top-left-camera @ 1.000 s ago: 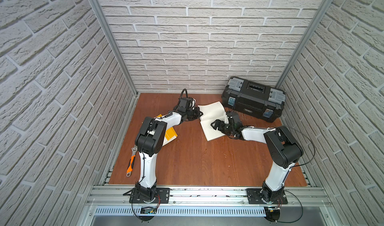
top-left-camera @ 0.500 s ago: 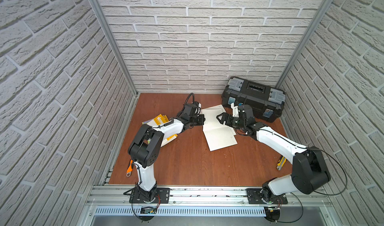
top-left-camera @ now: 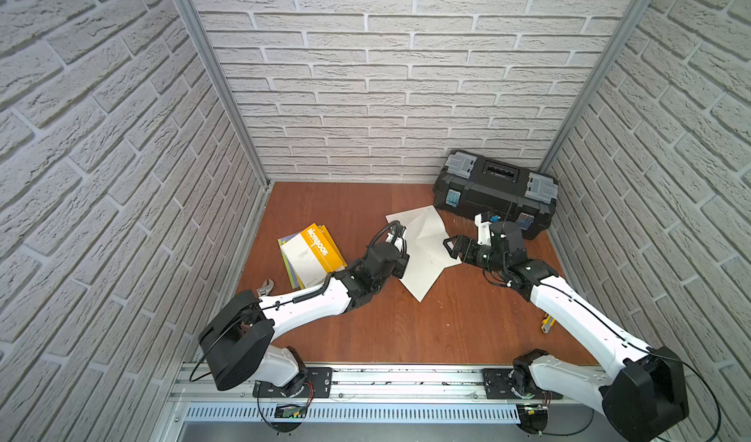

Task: Close the notebook
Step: Close the notebook at the center of the board.

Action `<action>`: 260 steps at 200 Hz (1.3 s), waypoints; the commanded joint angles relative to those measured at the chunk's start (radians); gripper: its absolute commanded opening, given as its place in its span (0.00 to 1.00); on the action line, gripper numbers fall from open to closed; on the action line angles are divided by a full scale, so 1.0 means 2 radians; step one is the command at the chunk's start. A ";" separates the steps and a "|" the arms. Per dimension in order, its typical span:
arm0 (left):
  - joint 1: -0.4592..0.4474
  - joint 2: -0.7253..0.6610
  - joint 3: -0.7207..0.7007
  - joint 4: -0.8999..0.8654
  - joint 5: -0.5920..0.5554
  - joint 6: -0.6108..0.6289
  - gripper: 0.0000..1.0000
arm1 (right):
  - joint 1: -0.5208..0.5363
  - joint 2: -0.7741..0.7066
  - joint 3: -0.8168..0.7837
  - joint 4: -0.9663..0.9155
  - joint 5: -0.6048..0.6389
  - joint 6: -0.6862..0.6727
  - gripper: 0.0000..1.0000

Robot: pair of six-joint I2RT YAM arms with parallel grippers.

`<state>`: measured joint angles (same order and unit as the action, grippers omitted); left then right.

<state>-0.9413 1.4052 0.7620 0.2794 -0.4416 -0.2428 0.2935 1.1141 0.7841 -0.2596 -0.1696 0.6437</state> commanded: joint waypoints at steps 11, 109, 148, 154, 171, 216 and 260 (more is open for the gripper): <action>-0.054 -0.003 -0.047 0.105 -0.159 0.099 0.00 | -0.002 -0.036 -0.020 -0.006 0.010 0.005 0.93; -0.224 0.229 -0.030 0.450 -0.343 0.439 0.00 | -0.004 -0.045 -0.015 -0.016 0.008 -0.013 0.94; -0.259 0.308 -0.016 0.558 -0.358 0.523 0.00 | -0.016 -0.026 -0.003 -0.007 -0.014 -0.016 0.95; -0.264 0.310 -0.019 0.552 -0.350 0.519 0.00 | -0.016 -0.020 -0.002 -0.002 -0.022 -0.015 0.94; -0.276 0.312 -0.016 0.526 -0.343 0.514 0.00 | -0.016 -0.003 0.002 0.015 -0.041 -0.009 0.94; -0.288 0.293 -0.010 0.376 -0.305 0.424 0.00 | -0.010 0.040 0.021 0.044 -0.081 0.000 0.93; -0.288 0.318 0.001 0.373 -0.314 0.433 0.00 | 0.015 0.069 0.027 0.041 -0.086 0.000 0.93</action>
<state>-1.5146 2.0201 0.7383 1.0138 -1.0710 0.6331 0.2935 1.2358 0.8299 -0.2180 -0.3145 0.6395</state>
